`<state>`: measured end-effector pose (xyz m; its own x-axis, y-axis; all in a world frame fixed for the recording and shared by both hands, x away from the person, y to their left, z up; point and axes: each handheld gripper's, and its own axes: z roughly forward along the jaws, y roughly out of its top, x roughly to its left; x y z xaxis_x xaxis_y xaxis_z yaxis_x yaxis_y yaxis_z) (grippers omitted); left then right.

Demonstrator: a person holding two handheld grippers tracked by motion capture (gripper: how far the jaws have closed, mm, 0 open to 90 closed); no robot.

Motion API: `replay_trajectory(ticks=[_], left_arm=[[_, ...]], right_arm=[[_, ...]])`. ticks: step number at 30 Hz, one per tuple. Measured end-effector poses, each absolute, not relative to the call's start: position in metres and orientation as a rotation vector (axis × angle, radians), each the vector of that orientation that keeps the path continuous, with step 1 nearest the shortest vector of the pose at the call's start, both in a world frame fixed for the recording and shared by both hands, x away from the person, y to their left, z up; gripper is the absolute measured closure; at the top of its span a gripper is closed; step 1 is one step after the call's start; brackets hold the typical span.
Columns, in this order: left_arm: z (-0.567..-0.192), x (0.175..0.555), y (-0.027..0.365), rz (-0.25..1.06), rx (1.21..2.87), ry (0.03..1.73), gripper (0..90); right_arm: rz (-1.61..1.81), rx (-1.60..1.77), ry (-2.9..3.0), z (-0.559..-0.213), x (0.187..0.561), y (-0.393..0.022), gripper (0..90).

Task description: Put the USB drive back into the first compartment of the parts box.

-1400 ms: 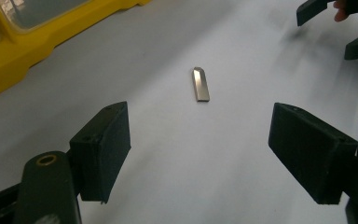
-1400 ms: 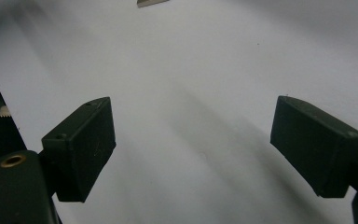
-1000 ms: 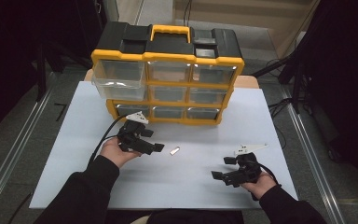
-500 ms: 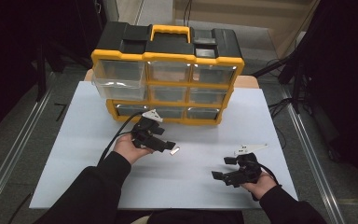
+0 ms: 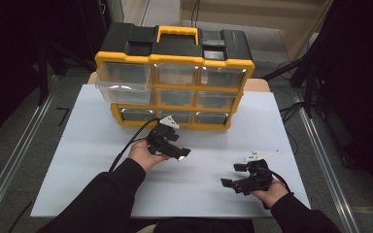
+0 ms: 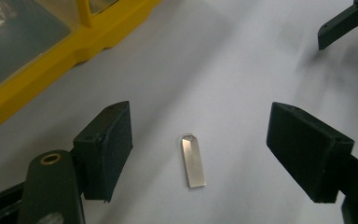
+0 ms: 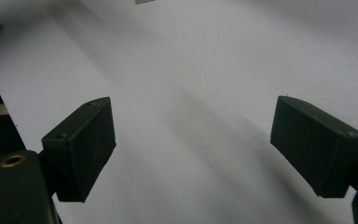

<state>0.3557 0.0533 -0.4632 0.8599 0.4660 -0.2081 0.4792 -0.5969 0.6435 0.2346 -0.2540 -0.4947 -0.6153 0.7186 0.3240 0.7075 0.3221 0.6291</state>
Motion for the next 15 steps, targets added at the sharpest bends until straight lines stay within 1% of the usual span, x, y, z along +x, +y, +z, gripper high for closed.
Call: replay_trajectory(ticks=[6,9,12,15], left_arm=[[-0.470,0.354,0.049,-0.002,2.340,0.677,23.9],[-0.475,0.352,0.047,0.034,2.377,0.666,23.9],[-0.479,0.351,0.045,0.007,2.387,0.667,25.0],[-0.484,0.349,0.043,0.016,2.404,0.666,25.5]], right_arm=[[1.196,1.373,2.544,-0.495,0.234,-0.254,12.1],[1.191,1.371,2.551,-0.495,0.235,-0.253,12.1],[1.186,1.372,2.553,-0.495,0.234,-0.253,12.1],[1.186,1.371,2.552,-0.495,0.234,-0.253,12.1]])
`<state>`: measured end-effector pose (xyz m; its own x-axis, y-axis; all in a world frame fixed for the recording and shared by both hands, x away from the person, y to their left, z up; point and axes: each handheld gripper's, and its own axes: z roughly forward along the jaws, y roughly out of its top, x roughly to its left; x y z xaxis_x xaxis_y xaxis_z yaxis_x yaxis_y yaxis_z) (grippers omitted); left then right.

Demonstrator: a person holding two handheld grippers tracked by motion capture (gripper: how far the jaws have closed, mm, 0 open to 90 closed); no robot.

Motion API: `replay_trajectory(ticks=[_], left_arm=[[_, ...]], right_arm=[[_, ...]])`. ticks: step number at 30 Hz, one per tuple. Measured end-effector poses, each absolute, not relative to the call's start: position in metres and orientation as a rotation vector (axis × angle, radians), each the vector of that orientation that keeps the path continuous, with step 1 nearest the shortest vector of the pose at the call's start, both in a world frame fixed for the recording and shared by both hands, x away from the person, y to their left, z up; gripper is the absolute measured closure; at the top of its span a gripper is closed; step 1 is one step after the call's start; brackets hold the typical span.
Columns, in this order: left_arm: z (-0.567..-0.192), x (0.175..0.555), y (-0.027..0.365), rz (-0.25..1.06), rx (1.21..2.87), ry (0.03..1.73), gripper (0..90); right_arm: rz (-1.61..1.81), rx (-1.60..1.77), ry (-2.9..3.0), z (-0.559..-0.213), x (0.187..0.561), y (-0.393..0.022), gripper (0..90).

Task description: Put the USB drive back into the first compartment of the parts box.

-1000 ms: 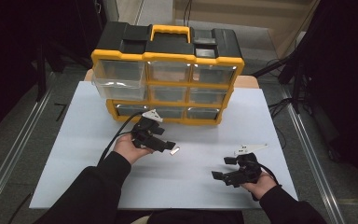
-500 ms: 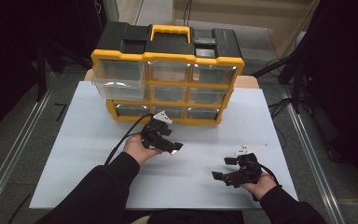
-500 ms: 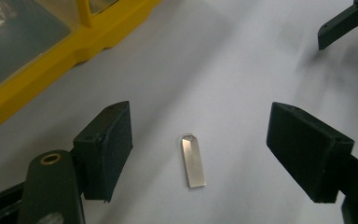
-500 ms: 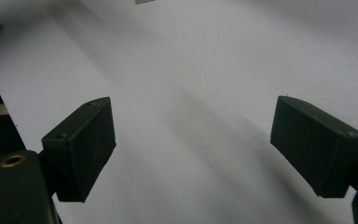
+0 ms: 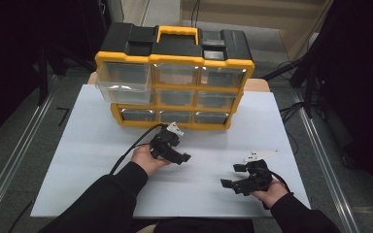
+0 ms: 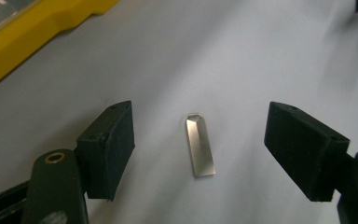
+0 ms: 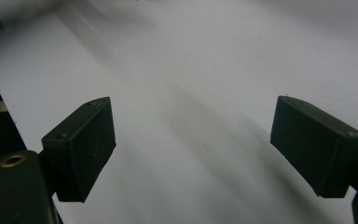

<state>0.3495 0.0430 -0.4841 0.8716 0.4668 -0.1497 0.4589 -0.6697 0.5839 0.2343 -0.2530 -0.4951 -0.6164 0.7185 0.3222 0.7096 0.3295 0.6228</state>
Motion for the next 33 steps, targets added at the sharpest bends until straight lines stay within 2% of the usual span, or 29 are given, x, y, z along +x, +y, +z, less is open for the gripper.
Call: replay_trajectory(ticks=[13,15,17,18,23,28,31,33], left_arm=[[-0.494,0.341,0.035,0.078,2.466,0.655,29.5],[-0.494,0.338,0.035,0.139,2.475,0.648,34.0],[-0.495,0.334,0.034,0.212,2.475,0.639,42.5],[-0.496,0.333,0.035,0.221,2.475,0.639,43.3],[-0.495,0.330,0.034,0.224,2.471,0.673,48.0],[-0.493,0.329,0.035,0.238,2.467,0.708,65.7],[-0.493,0.328,0.034,0.208,2.473,0.697,79.9],[-0.492,0.331,0.036,0.169,2.469,0.706,80.2]], right_arm=[[1.160,1.350,2.559,-0.495,0.233,-0.252,12.1],[1.159,1.352,2.558,-0.495,0.233,-0.252,12.1],[1.161,1.353,2.558,-0.495,0.233,-0.252,12.1],[1.161,1.353,2.558,-0.495,0.233,-0.252,12.1],[1.158,1.351,2.558,-0.495,0.233,-0.252,12.1],[1.155,1.350,2.561,-0.495,0.233,-0.252,12.1],[1.150,1.351,2.564,-0.495,0.233,-0.251,12.1],[1.150,1.347,2.566,-0.495,0.233,-0.251,12.1]])
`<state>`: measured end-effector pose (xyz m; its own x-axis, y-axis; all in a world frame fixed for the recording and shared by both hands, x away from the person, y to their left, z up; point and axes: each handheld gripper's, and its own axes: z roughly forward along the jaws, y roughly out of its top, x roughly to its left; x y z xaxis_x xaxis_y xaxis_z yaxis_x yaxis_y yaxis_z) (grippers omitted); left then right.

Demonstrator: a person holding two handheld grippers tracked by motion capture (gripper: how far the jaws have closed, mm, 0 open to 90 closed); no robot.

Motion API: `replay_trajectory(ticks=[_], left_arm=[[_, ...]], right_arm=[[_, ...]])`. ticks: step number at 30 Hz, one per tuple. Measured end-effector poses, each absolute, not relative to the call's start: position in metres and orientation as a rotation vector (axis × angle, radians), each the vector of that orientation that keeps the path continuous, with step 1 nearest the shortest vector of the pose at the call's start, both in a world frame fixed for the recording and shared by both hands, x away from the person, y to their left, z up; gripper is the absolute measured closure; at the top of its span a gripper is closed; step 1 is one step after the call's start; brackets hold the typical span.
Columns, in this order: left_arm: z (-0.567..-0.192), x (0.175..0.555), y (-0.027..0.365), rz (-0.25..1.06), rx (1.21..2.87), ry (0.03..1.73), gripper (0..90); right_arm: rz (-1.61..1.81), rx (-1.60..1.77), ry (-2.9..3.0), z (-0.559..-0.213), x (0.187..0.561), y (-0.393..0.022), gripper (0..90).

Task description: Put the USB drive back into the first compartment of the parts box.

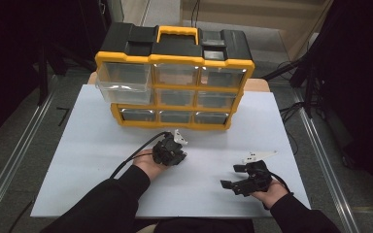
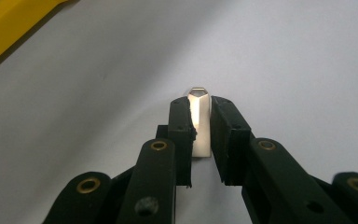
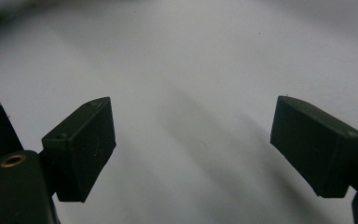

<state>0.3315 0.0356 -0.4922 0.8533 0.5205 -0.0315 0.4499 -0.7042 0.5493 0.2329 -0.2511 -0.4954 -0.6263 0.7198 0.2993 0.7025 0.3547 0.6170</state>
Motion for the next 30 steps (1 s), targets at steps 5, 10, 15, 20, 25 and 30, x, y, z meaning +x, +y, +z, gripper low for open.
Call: replay_trajectory(ticks=[5,10,15,20,25,30], left_arm=[[-0.490,0.337,0.040,0.090,2.450,0.697,80.2],[-0.479,0.334,0.041,0.054,2.469,0.656,80.2],[-0.463,0.333,0.047,-0.026,2.440,0.631,80.2],[-0.454,0.333,0.056,-0.094,2.448,0.600,80.2],[-0.444,0.332,0.067,-0.125,2.444,0.556,80.2],[-0.437,0.329,0.074,-0.139,2.441,0.534,80.2]], right_arm=[[1.151,1.343,2.572,-0.495,0.233,-0.251,12.1],[1.148,1.337,2.574,-0.496,0.233,-0.250,12.1],[1.154,1.338,2.572,-0.495,0.232,-0.251,12.1],[1.152,1.338,2.572,-0.495,0.232,-0.251,12.1],[1.150,1.339,2.573,-0.495,0.232,-0.251,12.1],[1.145,1.338,2.572,-0.495,0.232,-0.250,12.1]])
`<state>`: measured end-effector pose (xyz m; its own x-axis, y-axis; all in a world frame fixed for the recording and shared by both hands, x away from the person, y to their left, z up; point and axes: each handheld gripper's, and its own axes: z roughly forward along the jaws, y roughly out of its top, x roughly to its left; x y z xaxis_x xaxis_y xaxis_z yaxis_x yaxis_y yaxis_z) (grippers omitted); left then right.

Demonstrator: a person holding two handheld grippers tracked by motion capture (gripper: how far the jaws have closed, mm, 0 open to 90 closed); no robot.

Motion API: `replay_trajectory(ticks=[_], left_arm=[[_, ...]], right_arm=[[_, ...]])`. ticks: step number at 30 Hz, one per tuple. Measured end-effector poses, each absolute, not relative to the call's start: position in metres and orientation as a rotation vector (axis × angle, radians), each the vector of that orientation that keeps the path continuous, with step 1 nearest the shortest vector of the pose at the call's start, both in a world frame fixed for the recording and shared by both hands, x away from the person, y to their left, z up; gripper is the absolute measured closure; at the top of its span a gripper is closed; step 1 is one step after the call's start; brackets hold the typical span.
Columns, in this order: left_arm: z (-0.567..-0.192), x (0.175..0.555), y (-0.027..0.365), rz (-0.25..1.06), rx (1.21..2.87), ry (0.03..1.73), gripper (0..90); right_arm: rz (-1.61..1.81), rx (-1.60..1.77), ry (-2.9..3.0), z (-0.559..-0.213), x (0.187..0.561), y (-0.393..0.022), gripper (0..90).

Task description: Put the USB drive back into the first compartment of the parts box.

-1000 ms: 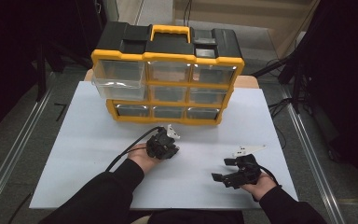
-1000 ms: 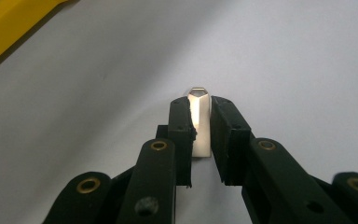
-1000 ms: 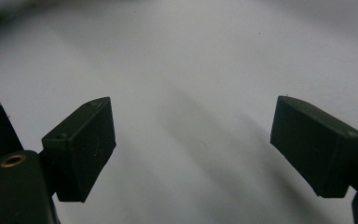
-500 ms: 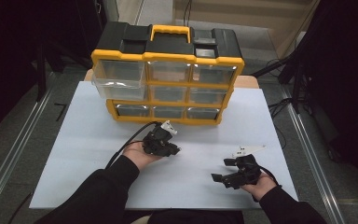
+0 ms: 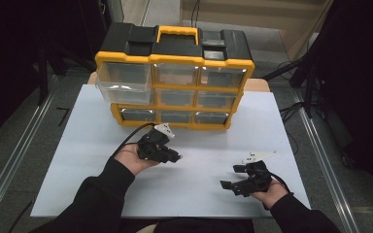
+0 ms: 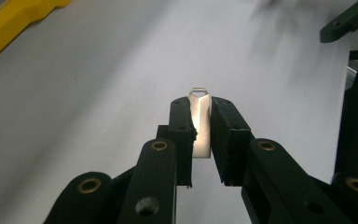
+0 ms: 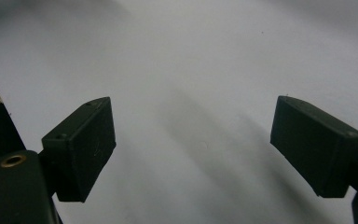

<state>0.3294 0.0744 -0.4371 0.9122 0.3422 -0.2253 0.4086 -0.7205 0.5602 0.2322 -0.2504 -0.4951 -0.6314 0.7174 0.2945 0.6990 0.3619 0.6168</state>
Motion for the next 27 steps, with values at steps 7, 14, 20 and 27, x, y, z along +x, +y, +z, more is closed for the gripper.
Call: replay_trajectory(ticks=[7,14,20,27], left_arm=[[-0.429,0.326,0.082,-0.161,2.456,0.474,80.2],[-0.421,0.322,0.093,-0.176,2.491,0.425,80.1],[-0.410,0.321,0.107,-0.178,2.471,0.415,80.1],[-0.399,0.321,0.123,-0.157,2.465,0.414,80.1]], right_arm=[[1.151,1.332,2.569,-0.495,0.232,-0.251,12.1],[1.153,1.329,2.572,-0.495,0.232,-0.251,12.1],[1.153,1.329,2.573,-0.495,0.232,-0.251,12.1],[1.153,1.327,2.574,-0.495,0.232,-0.251,12.1]])
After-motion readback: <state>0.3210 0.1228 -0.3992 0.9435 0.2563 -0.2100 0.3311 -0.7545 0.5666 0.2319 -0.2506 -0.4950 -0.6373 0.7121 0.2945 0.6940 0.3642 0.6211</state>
